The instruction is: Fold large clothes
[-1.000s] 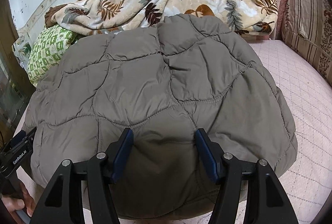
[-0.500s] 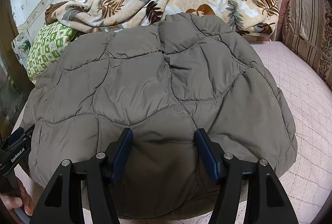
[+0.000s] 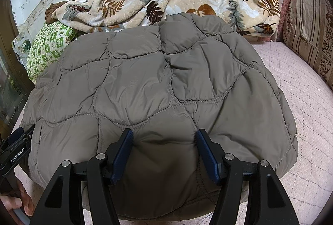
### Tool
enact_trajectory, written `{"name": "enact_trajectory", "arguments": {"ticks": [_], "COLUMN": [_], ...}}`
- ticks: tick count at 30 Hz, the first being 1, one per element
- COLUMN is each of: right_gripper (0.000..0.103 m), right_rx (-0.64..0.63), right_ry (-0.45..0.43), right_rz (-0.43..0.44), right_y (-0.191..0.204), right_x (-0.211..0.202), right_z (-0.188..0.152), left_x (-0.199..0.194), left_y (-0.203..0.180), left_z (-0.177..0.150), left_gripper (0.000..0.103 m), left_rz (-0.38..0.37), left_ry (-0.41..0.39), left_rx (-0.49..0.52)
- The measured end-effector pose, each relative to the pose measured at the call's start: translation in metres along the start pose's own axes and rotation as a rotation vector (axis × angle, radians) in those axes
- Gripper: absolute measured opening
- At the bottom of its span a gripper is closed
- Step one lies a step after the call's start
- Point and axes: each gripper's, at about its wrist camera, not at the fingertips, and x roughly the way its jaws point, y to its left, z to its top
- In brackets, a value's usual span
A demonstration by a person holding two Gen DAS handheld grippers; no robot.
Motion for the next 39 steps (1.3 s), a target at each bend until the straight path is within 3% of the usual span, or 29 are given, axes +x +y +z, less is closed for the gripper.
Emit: {"name": "enact_trajectory", "arguments": {"ticks": [25, 39], "right_gripper": [0.068, 0.068], "right_rx": [0.021, 0.043], "right_ry": [-0.017, -0.074], "right_rz": [0.020, 0.040], "right_y": [-0.003, -0.006], "right_x": [-0.010, -0.027], "right_z": [0.002, 0.006], "left_x": [-0.001, -0.007], "left_y": [0.001, 0.007], "left_z": [0.000, 0.004], "left_gripper": [0.076, 0.076], "left_rz": [-0.002, -0.007], "left_ry": [-0.004, -0.020], "left_rx": [-0.003, -0.014]}}
